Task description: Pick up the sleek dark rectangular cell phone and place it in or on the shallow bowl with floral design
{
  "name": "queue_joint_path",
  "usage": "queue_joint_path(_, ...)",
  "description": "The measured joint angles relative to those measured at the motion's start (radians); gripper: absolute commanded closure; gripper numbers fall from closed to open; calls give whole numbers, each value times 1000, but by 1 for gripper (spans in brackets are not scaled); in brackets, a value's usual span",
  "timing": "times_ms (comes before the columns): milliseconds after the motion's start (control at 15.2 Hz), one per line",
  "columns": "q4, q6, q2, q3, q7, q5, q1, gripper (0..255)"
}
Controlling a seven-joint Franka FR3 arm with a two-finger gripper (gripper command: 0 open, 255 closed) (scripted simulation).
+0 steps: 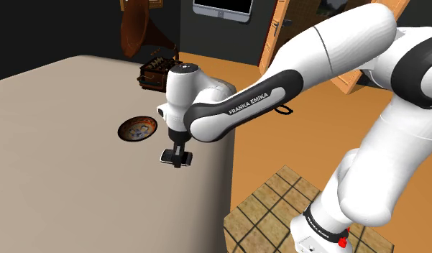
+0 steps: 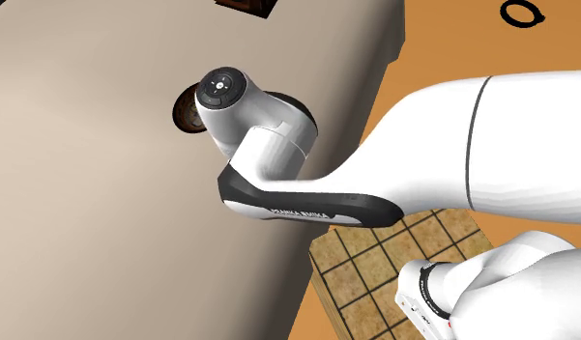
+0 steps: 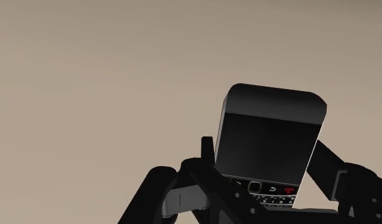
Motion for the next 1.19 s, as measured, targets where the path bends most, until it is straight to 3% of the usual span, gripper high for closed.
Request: queue_joint_path(1188,128,-225,-106,0,-47,57,-3,255)
